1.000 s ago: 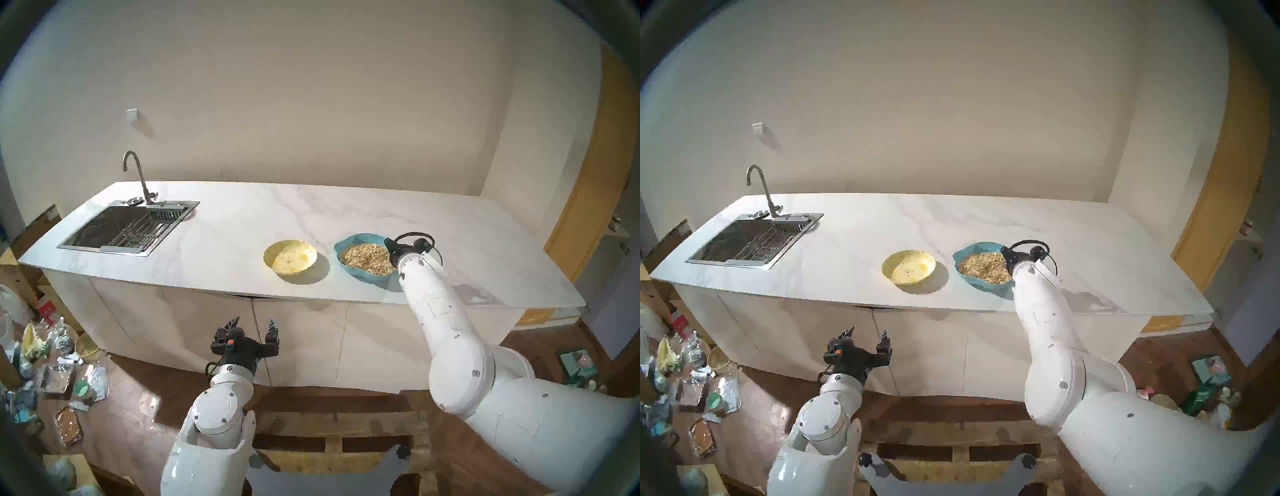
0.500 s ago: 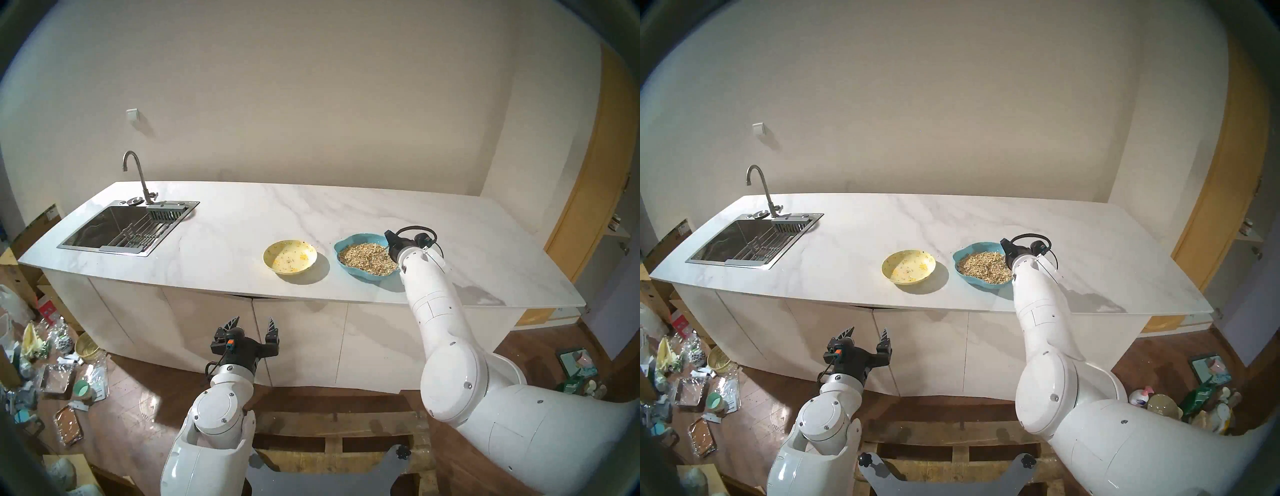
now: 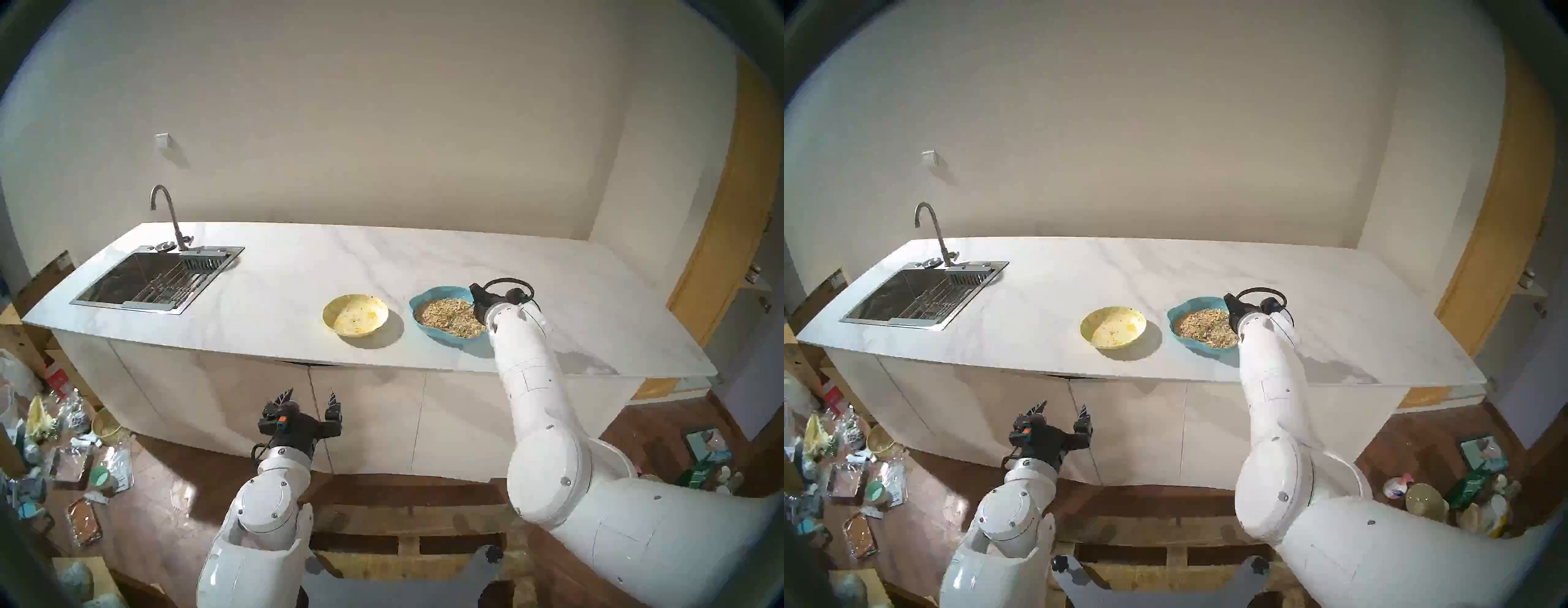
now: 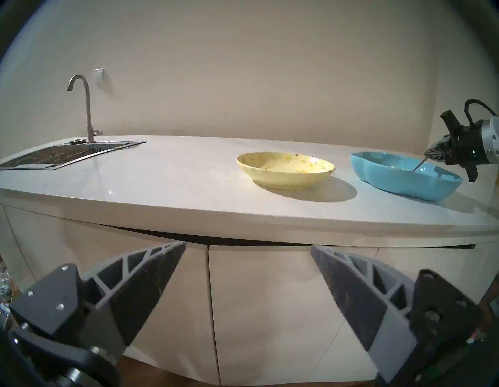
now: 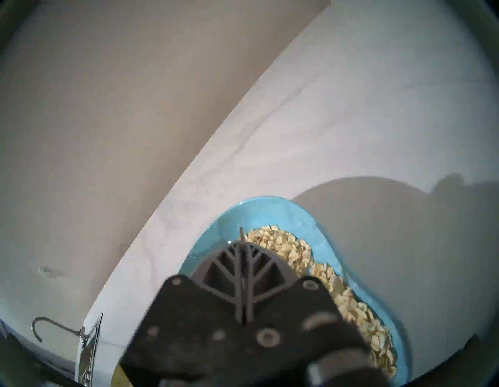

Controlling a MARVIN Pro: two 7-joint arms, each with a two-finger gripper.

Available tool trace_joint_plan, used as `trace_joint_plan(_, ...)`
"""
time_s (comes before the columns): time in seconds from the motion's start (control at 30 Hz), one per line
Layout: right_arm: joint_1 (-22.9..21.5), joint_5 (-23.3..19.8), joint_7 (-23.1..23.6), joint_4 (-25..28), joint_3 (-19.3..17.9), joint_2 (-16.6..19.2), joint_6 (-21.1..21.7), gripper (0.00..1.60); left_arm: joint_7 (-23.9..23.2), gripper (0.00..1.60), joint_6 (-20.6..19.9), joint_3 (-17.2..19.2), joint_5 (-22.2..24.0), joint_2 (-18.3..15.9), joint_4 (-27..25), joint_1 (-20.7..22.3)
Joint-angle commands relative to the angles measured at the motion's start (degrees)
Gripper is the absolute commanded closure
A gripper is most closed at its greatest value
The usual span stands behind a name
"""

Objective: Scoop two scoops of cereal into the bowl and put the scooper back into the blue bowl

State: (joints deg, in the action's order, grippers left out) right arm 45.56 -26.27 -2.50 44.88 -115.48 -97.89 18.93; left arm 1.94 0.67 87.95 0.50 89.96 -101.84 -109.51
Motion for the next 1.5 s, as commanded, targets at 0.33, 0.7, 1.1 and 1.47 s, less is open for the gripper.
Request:
trace_joint_plan(0.33,-4.73,-1.85,-1.57,-0.20,-2.05,-0.62,1.32,1.60,-0.20,0.00,0.35,-0.15,0.08,0.00,-1.41,0.31)
trace_joint_plan(0.7,-6.87,-1.57,-4.83,-1.25,-2.22,-0.52,1.65,1.60,-0.21,0.00,0.34,-0.15,0.09,0.00,-1.44,0.30)
trace_joint_plan(1.1,-8.16,-3.42,-6.70,-0.96,-3.96,-0.84,1.26,1.60,-0.21,0.00,0.34,-0.15,0.09,0.00,-1.42,0.30)
trace_joint_plan(1.47,-7.92,-6.01,-7.43,0.73,-7.71,-2.11,2.07,1.60,-0.23,0.00,0.33,-0.14,0.10,-0.01,-1.47,0.28)
